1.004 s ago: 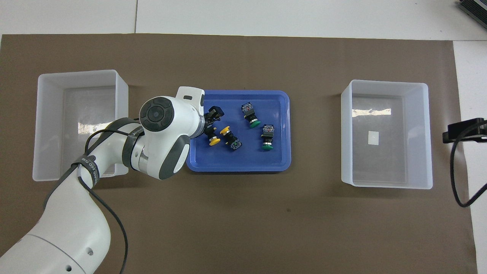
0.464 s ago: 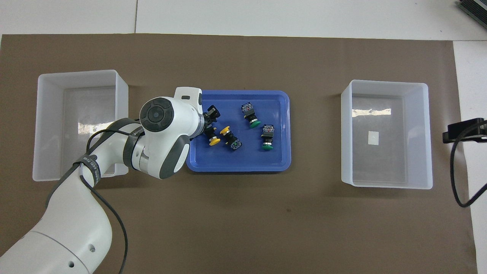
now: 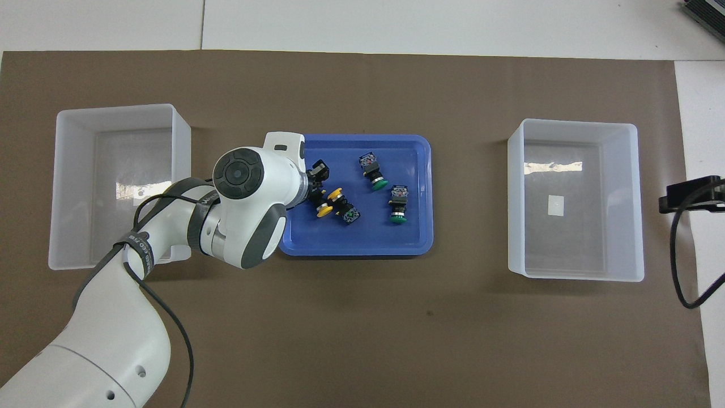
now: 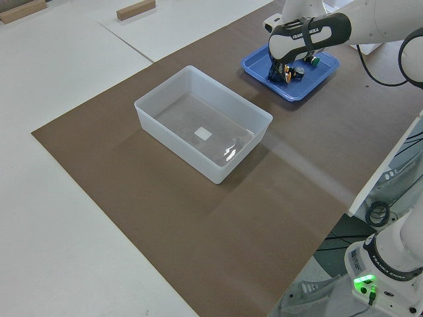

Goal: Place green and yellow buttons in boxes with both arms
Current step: 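Grasp the yellow button with the left gripper and lift it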

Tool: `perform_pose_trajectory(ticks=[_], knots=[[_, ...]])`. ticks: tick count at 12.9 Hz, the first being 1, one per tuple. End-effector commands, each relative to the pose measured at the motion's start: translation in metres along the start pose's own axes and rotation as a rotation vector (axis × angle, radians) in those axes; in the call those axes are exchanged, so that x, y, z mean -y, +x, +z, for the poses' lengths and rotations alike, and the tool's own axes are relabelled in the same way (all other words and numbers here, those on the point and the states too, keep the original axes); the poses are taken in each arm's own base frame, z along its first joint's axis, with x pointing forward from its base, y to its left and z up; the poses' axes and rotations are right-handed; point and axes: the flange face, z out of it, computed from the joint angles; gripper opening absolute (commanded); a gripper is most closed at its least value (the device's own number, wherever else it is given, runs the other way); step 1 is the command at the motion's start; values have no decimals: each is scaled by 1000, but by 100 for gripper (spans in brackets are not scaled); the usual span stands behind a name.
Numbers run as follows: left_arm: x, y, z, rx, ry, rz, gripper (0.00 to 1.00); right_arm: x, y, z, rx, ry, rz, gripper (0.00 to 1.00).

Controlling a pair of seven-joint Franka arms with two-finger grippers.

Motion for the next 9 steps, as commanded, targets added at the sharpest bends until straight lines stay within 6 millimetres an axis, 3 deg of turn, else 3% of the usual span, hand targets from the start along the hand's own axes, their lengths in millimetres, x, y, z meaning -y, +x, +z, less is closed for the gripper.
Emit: perform_pose_trajectory(ticks=[1, 6, 9], knots=[[-3, 2, -3, -8, -2, -5, 0, 1, -5, -2, -3, -2, 6, 100], [-40, 41, -55, -9, 114, 47, 0, 1, -5, -2, -3, -2, 6, 100], [-36, 75, -91, -16, 120, 65, 0, 1, -5, -2, -3, -2, 6, 100]])
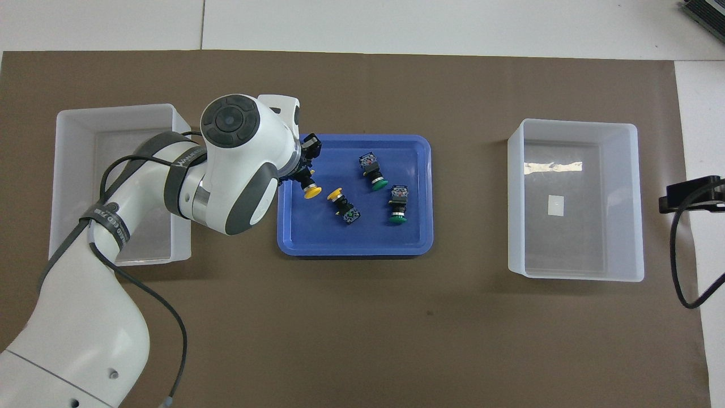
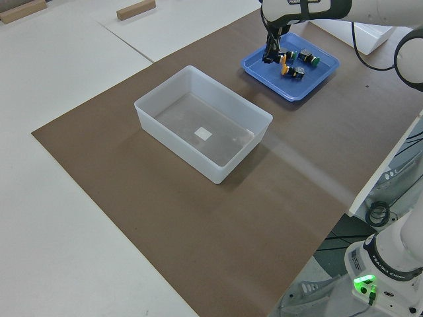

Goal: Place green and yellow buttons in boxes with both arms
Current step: 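Grasp the yellow button with the left gripper and lift it, then carry the yellow button with the left gripper over the nearby clear box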

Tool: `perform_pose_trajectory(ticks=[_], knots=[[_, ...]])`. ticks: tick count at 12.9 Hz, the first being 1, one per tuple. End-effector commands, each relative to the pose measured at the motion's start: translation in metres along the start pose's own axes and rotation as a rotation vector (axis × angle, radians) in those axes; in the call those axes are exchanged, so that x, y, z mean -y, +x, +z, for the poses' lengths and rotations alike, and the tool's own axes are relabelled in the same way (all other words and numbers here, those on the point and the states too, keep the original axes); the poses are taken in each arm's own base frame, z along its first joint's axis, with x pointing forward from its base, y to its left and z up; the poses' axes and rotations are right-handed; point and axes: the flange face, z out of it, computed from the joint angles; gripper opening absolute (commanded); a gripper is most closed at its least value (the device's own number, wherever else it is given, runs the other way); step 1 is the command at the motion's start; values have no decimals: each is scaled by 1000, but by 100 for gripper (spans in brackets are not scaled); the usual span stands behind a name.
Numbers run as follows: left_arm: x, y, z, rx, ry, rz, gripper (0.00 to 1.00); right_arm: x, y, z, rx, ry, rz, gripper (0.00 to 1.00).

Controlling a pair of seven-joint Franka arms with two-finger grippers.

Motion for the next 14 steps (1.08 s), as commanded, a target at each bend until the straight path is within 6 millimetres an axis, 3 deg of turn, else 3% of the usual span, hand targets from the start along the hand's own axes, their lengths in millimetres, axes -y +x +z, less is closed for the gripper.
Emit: perform_pose_trajectory(ticks=[1, 4, 10, 12, 14], knots=[[18, 45, -26, -1, 34, 55, 0, 1, -5, -2, -3, -2, 6, 100], [64, 94, -63, 47, 92, 192, 0, 1, -5, -2, -3, -2, 6, 100], [179, 197, -82, 78, 87, 458, 0, 1, -5, -2, -3, -2, 6, 100], [203, 214, -82, 52, 72, 528, 0, 1, -5, -2, -3, -2, 6, 100], [217, 208, -58, 32, 70, 557, 0, 3, -5, -2, -1, -2, 2, 100]])
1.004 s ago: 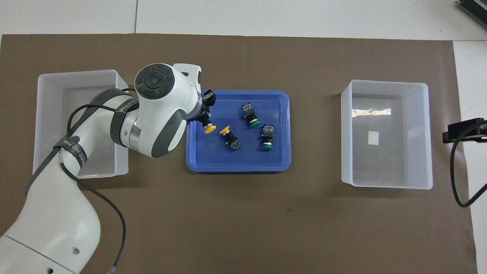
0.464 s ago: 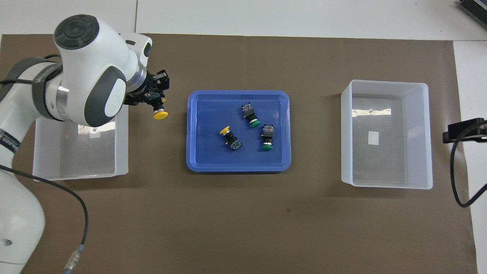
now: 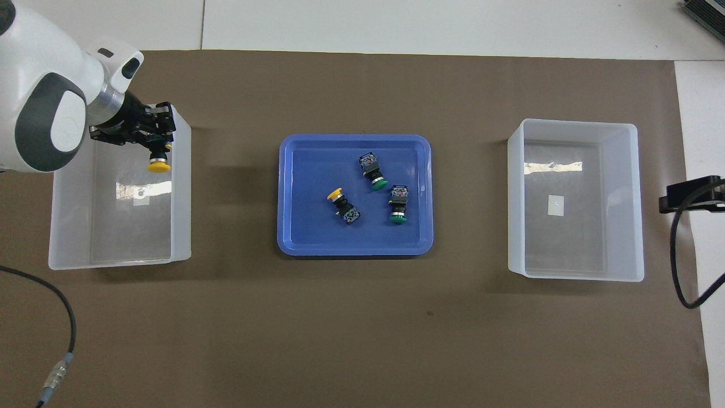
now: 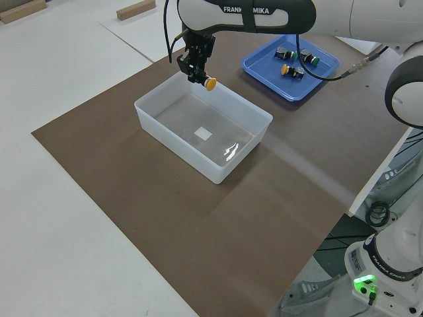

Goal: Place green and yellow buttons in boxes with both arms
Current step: 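Release the yellow button into the box while the right gripper reaches the tray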

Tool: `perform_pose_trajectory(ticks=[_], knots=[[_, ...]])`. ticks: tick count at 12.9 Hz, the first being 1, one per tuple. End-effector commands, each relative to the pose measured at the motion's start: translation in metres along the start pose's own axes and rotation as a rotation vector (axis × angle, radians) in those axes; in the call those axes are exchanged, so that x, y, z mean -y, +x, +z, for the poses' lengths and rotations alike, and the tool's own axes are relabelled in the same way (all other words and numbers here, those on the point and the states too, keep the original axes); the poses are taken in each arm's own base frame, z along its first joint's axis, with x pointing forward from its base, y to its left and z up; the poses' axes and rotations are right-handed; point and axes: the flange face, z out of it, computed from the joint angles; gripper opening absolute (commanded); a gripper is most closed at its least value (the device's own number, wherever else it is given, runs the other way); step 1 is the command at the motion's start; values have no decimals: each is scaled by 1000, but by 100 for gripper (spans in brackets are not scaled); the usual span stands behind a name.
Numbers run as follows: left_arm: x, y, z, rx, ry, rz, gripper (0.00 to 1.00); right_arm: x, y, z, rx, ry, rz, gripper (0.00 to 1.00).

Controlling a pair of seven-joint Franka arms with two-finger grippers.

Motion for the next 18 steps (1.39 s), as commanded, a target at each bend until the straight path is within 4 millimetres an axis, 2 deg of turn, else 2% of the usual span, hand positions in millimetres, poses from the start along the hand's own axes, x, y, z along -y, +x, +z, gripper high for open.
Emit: perform_pose_trajectory(ticks=[1, 3, 5, 7, 9, 10, 11, 12, 13, 14, 15, 17, 18], knots=[[2, -24, 39, -37, 3, 46, 0, 3, -5, -3, -4, -2, -4, 100], [2, -41, 82, -55, 2, 48, 0, 13, -4, 4, -46, 25, -30, 100], [2, -44, 99, -78, 0, 49, 0, 47, 0, 11, -56, 25, -67, 100], [4, -45, 105, -82, -1, 48, 0, 108, 11, 33, -51, 20, -40, 100], [4, -45, 106, -82, 0, 63, 0, 159, 25, 59, -91, 43, -51, 100], [5, -44, 106, -83, 0, 62, 16, 179, 33, 72, -104, 56, -53, 100], [6, -43, 104, -85, 1, 63, 38, 202, 40, 87, -123, 70, -49, 100], [6, -43, 103, -80, 1, 62, 49, 235, 42, 110, -124, 76, -48, 100], [6, -42, 102, -82, 3, 66, 70, 264, 44, 132, -128, 84, -34, 100], [6, -39, 98, -87, 5, 69, 85, 285, 47, 154, -130, 87, -40, 100], [6, -37, 94, -88, 7, 71, 89, 306, 45, 171, -132, 90, -64, 100], [9, -29, 83, -83, 9, 69, 89, 336, 40, 204, -125, 74, -90, 100], [8, -20, 70, -74, 8, 68, 89, 348, 35, 220, -127, 74, -111, 100]])
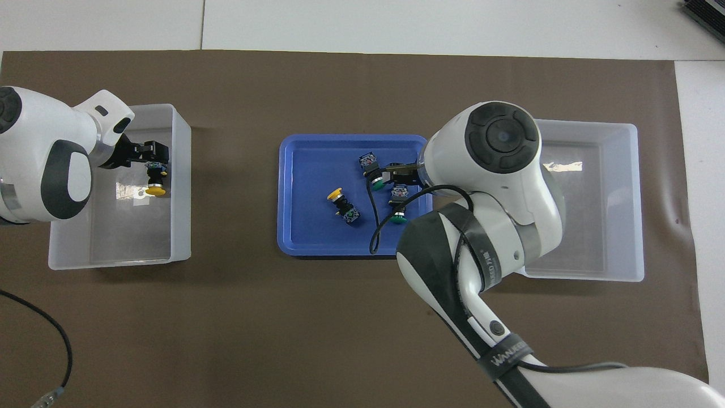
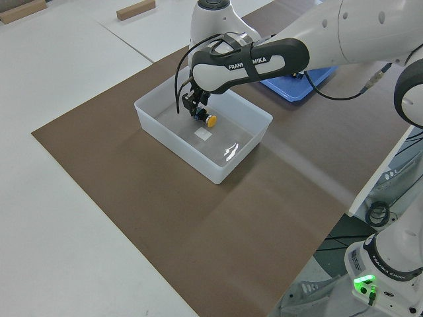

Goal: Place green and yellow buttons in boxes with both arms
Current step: 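Grasp a green button with the right gripper while the left gripper withdraws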

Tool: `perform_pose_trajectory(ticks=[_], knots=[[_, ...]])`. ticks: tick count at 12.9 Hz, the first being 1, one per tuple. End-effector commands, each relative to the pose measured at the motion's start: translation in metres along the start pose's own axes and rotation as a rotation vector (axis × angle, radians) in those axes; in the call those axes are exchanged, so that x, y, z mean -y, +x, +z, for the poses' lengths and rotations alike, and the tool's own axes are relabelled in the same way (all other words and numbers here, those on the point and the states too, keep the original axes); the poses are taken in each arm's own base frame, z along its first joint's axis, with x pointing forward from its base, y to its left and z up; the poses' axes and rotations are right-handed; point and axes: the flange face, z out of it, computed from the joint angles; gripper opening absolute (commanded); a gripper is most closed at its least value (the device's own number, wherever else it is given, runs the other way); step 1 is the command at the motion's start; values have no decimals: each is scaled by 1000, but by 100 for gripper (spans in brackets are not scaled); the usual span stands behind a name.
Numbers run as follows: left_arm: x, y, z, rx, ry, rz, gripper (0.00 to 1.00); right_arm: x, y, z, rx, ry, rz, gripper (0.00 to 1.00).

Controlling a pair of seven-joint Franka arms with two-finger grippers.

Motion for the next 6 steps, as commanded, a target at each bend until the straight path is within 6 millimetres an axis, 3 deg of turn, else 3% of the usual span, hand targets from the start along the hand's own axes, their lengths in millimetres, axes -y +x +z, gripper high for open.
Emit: perform_pose_trajectory(ticks=[1, 3, 6], knots=[[5, 22, -40, 23, 9, 16, 89, 12, -8, 35, -15, 6, -10, 100], [3, 39, -64, 58, 1, 13, 88, 12, -24, 67, -25, -9, -41, 97], [-12, 43, -86, 87, -12, 27, 88, 10, -32, 100, 5, -30, -61, 97]])
